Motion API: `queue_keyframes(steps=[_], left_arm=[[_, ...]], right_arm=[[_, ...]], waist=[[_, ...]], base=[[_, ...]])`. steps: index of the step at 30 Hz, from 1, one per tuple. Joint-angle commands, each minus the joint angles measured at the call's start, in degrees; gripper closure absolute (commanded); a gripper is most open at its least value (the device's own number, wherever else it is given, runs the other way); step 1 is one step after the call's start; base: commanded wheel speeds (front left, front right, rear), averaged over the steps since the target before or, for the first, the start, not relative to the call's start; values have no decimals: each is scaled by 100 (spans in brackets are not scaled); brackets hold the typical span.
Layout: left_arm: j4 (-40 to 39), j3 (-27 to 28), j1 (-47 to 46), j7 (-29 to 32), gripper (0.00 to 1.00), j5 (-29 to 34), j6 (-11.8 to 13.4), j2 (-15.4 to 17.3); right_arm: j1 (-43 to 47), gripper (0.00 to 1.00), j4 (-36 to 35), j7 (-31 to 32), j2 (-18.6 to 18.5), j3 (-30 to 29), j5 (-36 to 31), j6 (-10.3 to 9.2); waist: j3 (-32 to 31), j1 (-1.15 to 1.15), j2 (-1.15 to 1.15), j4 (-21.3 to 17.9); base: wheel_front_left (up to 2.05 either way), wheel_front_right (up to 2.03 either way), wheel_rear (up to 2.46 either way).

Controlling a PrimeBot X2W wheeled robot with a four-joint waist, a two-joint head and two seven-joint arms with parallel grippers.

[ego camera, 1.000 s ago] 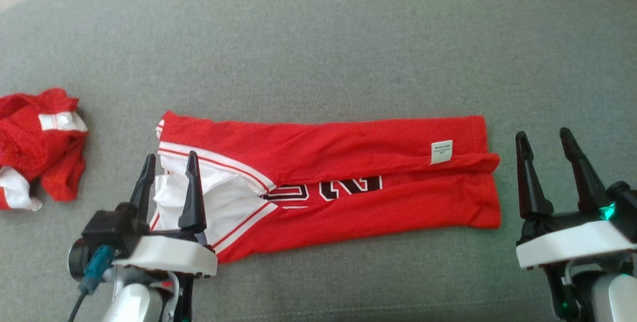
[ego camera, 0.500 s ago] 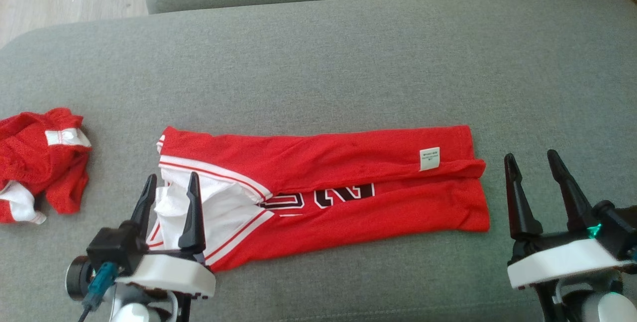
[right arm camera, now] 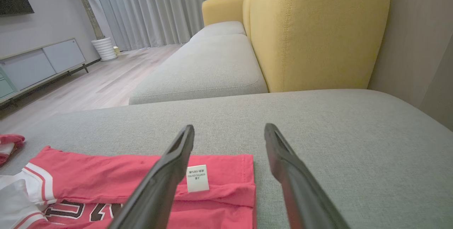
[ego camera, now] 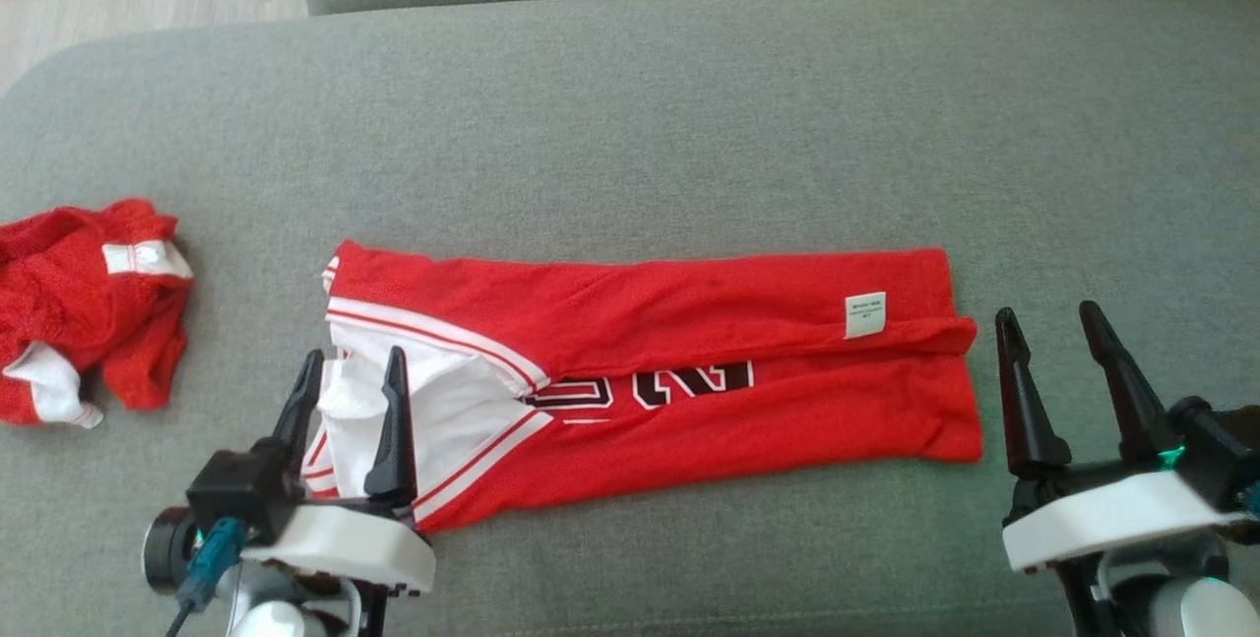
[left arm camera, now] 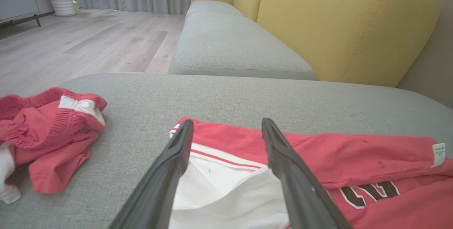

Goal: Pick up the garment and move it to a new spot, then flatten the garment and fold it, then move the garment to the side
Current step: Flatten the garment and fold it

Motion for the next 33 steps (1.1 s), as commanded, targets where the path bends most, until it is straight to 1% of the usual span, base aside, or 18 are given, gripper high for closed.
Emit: queue_keyframes(steps=[1, 7, 14, 17, 20, 24, 33], left_arm=[[-137, 174, -315, -30, 0, -9, 15, 68], [-90, 119, -539, -68, 0, 3, -44, 19], [55, -36, -976, -131, 0, 64, -214, -114], [158, -79, -1130, -159, 0, 84, -273, -195], [256, -90, -1227, -180, 0, 97, -320, -264], [360, -48, -1279, -196, 0, 108, -362, -322], [364, 65, -1345, -204, 0, 198, -442, -374]], right_arm=[[-232, 0, -139, -19, -45, 106, 57, 43], [-588, 0, 205, -49, -155, 88, 144, 43], [-1408, 0, 1390, -10, -355, -107, 288, 43], [-1592, 0, 1878, 137, -390, -131, 253, 43], [-1607, 0, 2189, 383, -350, -107, 255, 43], [-1454, 0, 2292, 707, -242, -19, 306, 43], [-1104, 0, 2092, 1022, -55, 207, 408, 43]], waist=[[43, 0, 0, 34], [308, 0, 0, 147], [837, 0, 0, 318], [1006, 0, 0, 382], [1106, 0, 0, 417], [1161, 0, 0, 402], [1229, 0, 0, 380]], base=[[0, 0, 0], [0, 0, 0], [0, 0, 0], [0, 0, 0], [0, 0, 0], [0, 0, 0], [0, 0, 0]])
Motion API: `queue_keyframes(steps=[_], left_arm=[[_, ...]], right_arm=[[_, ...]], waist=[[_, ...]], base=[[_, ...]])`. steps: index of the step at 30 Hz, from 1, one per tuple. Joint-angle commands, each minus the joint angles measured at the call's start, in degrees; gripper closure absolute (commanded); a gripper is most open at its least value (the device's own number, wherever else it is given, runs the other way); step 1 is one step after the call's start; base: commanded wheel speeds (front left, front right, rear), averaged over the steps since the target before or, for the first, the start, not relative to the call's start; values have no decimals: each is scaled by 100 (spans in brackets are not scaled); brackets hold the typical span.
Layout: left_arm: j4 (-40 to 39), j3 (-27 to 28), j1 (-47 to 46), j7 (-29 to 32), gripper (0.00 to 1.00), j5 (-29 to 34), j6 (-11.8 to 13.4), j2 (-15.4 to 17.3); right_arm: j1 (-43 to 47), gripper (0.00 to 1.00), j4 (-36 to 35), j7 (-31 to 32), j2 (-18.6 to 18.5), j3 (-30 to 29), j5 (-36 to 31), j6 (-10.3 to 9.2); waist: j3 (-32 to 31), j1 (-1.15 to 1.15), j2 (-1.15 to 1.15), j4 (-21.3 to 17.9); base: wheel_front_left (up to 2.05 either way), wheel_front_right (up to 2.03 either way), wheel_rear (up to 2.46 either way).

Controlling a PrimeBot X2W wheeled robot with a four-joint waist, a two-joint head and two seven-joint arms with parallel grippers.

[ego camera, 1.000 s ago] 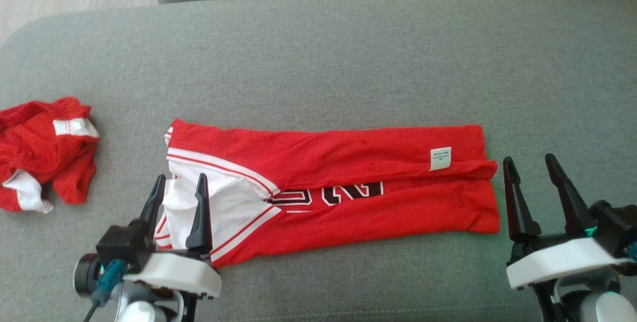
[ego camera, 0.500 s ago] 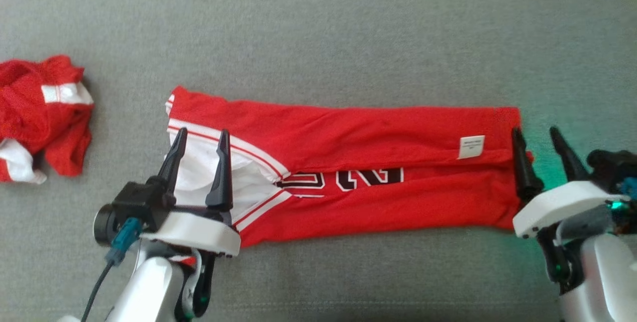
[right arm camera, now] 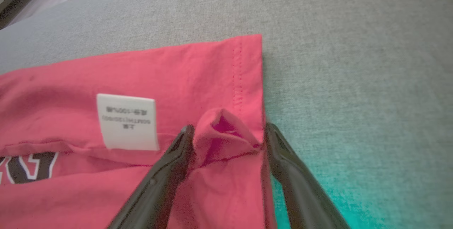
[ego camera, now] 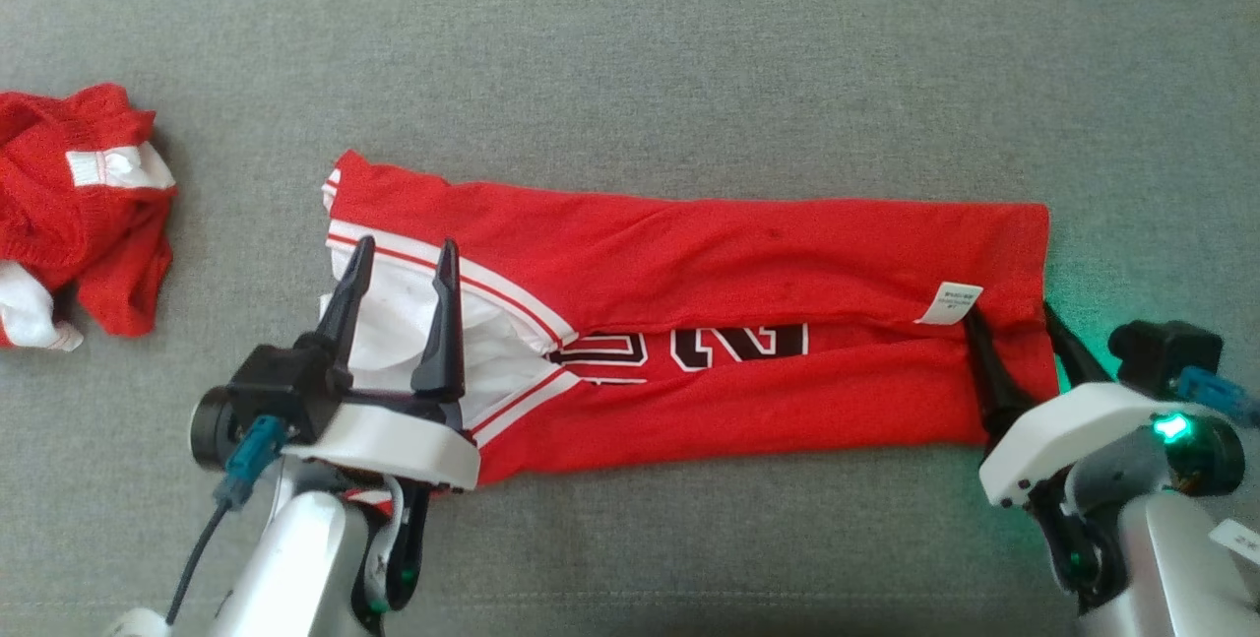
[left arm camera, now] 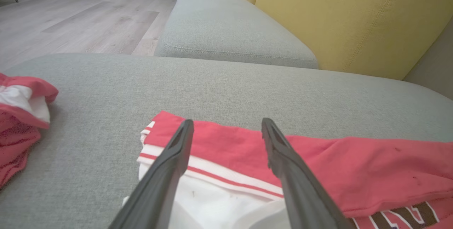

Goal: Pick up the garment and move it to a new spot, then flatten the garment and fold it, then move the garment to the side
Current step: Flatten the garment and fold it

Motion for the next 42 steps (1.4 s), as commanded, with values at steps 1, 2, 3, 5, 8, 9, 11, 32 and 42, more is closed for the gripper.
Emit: queue_keyframes(steps=[1, 2, 3, 5, 8, 9, 11, 32, 42], left_arm=[[-177, 241, -201, -69, 0, 76, -16, 32], [-184, 256, -201, -70, 0, 89, -22, 23], [-186, 272, -197, -70, 0, 100, -28, 15], [-186, 305, -189, -70, 0, 116, -45, -4], [-183, 346, -178, -70, 0, 144, -75, -23], [-179, 359, -175, -70, 0, 154, -85, -27], [-171, 386, -168, -70, 0, 172, -104, -36], [-210, 707, 18, -71, 0, 287, -227, -146], [-161, 759, 213, -71, 0, 305, -269, -195]], right_arm=[[213, 1, -30, 135, 75, 237, 34, 43], [248, 21, -60, 122, 97, 238, 60, 43], [283, 45, -55, 125, 114, 226, 79, 43], [313, 89, -33, 93, 136, 205, 97, 43], [297, 100, -11, 12, 154, 194, 155, 43], [284, 100, -2, -23, 158, 190, 163, 43], [240, 100, -12, -143, 162, 153, 202, 43], [299, 100, -974, -326, -362, -1259, -2, 43], [296, 100, -2333, 657, -285, -431, 51, 43]], waist=[[5, 0, 0, 2], [9, 0, 0, -3], [12, 0, 0, -11], [22, 0, 0, -25], [34, 0, 0, -56], [32, 0, 0, -66], [26, 0, 0, -87], [-291, 0, 0, -283], [-680, 0, 0, -328]], base=[[0, 0, 0], [0, 0, 0], [0, 0, 0], [0, 0, 0], [0, 0, 0], [0, 0, 0], [0, 0, 0], [0, 0, 0], [0, 0, 0]])
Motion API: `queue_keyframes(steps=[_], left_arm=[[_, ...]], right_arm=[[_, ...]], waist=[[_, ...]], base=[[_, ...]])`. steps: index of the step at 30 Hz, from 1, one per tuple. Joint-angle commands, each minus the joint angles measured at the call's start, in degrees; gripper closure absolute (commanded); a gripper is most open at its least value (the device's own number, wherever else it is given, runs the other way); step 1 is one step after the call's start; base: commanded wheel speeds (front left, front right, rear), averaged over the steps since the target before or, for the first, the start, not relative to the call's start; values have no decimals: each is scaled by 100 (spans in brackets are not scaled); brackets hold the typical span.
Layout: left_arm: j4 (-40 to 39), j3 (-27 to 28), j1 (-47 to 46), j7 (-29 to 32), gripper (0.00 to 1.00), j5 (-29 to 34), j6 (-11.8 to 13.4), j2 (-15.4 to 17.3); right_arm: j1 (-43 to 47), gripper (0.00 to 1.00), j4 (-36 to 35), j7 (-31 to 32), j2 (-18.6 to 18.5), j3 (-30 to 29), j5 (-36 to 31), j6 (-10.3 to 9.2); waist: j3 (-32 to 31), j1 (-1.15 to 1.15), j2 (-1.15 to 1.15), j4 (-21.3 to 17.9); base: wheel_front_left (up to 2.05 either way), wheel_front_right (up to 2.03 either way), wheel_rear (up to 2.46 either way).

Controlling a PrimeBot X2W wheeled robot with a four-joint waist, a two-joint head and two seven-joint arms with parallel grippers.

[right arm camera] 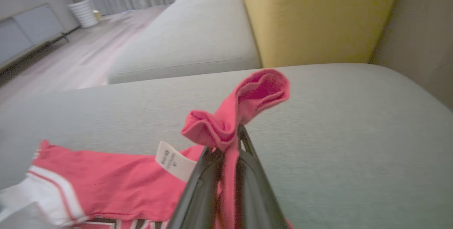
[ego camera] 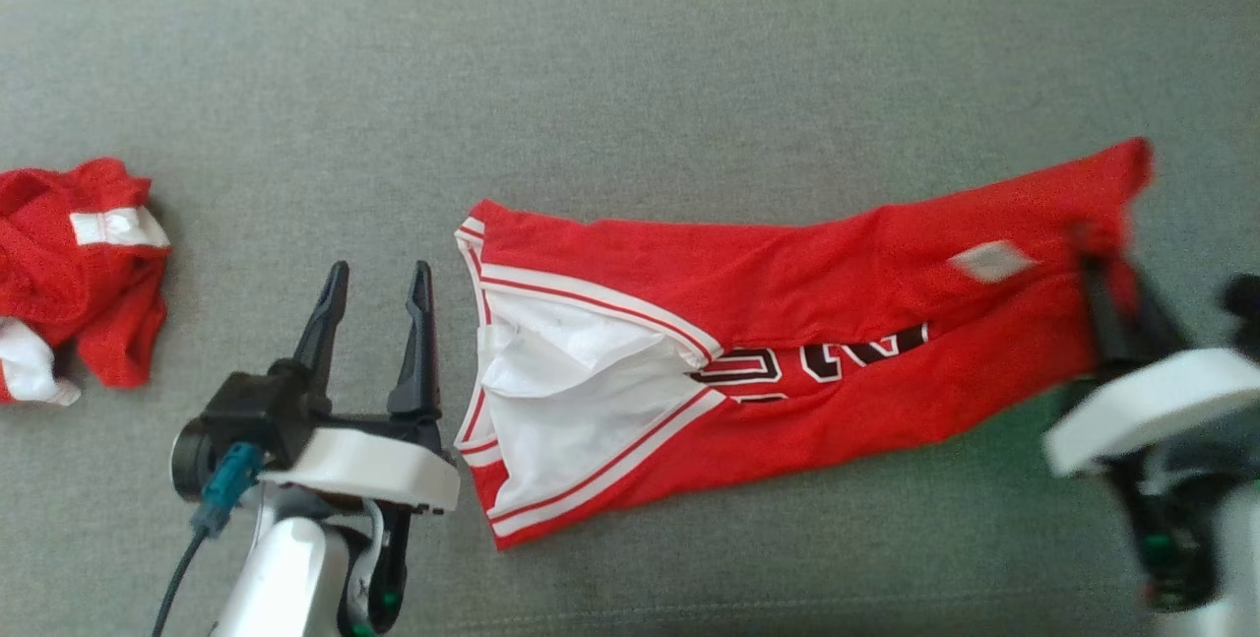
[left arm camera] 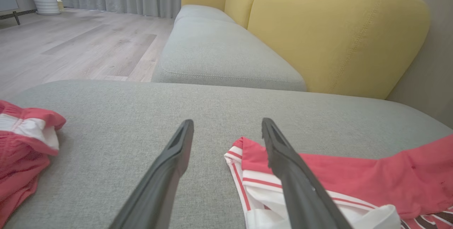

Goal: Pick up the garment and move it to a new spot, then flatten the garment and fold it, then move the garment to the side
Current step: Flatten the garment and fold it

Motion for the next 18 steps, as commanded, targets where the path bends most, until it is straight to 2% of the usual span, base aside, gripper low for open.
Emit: queue_keyframes(steps=[1, 5, 8, 9, 18], left_arm=[[-155, 233, -76, -70, 0, 68, -37, 12], [-111, 198, -45, -70, 0, 101, -59, 0], [-111, 171, -36, -70, 0, 129, -49, -10], [-118, 151, -37, -70, 0, 140, -52, -15], [-121, 44, -144, -70, 0, 160, -89, -66]], right_arm=[[-122, 100, -298, 70, 14, 261, 76, 39], [-398, 100, -391, 261, 201, 1130, 271, 39], [-607, 100, -163, 257, 324, 1851, 510, 39], [-760, 100, 86, 149, 380, 2294, 710, 39], [-1579, 100, 1628, -842, 413, 3981, 1891, 39]], waist=[[-74, 0, 0, 11], [-212, 0, 0, 115], [-254, 0, 0, 231], [-264, 0, 0, 314], [-58, 0, 0, 716]], base=[[0, 0, 0], [0, 0, 0], [0, 0, 0], [0, 0, 0], [0, 0, 0]])
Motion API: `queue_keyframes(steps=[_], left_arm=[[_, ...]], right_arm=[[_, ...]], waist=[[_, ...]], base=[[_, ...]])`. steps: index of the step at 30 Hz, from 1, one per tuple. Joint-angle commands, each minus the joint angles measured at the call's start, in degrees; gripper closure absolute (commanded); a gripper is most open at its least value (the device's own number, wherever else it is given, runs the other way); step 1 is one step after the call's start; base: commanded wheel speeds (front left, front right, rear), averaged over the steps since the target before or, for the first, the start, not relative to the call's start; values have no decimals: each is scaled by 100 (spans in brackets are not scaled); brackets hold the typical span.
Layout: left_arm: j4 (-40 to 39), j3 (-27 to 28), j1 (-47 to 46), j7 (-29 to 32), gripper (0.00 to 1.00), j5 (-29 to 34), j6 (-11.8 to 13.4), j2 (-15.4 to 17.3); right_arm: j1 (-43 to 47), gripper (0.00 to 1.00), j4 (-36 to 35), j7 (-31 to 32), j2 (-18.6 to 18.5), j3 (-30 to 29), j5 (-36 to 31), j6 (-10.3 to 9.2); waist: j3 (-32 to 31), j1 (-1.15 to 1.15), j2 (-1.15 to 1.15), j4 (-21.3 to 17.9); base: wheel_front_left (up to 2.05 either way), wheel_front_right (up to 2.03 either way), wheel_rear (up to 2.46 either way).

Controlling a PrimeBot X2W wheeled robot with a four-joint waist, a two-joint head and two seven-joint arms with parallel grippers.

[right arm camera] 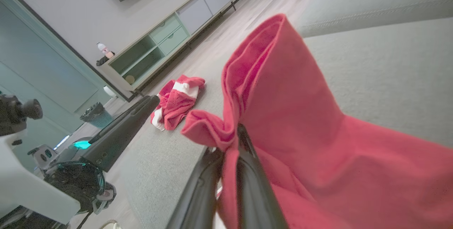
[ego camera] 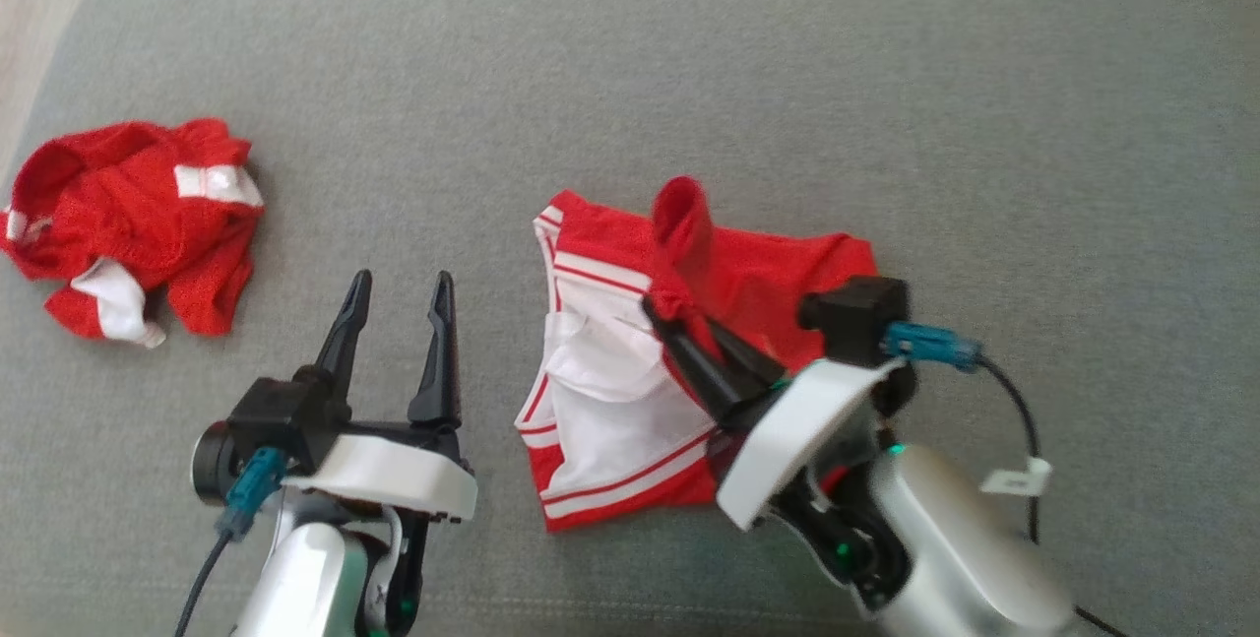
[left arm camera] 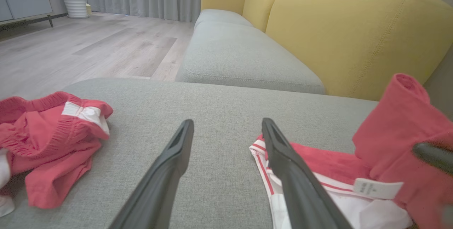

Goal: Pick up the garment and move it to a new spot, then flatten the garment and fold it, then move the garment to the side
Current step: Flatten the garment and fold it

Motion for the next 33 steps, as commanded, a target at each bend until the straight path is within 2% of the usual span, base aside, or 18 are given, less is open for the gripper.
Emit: queue_keyframes(steps=[1, 9, 10, 11, 18, 22, 26, 33], left_arm=[[-183, 148, -214, -70, 0, 64, -37, 15], [-177, 125, -330, -70, 0, 74, -60, -39], [-168, 129, -341, -70, 0, 76, -65, -42], [-161, 135, -351, -70, 0, 78, -67, -46], [-149, 204, -365, -70, 0, 117, -65, -47], [-144, 232, -361, -70, 0, 143, -68, -31], [-139, 264, -316, -70, 0, 164, -56, -6], [-160, 313, -200, -70, 0, 172, -24, 58]], right_arm=[[-255, 100, -43, -159, 73, 190, 133, 39], [-913, 100, 1255, -745, 73, 1040, 821, 39], [-990, 62, 1349, -820, 73, 1119, 891, 39], [-1068, 0, 1418, -896, 73, 1209, 953, 39], [-1519, 0, 1423, -1604, 74, 1654, 1111, 39], [-1608, 0, 1308, -1915, 74, 1550, 988, 39], [-1532, 0, 1155, -2218, 41, 900, 633, 39], [-758, 0, 585, -2241, -483, -825, -253, 39]], waist=[[96, 0, 0, 89], [348, 0, 0, 199], [361, 0, 0, 198], [373, 0, 0, 192], [328, 0, 0, -7], [275, 0, 0, -132], [179, 0, 0, -298], [23, 0, 0, -527]], base=[[0, 0, 0], [0, 0, 0], [0, 0, 0], [0, 0, 0], [0, 0, 0], [0, 0, 0], [0, 0, 0], [0, 0, 0]])
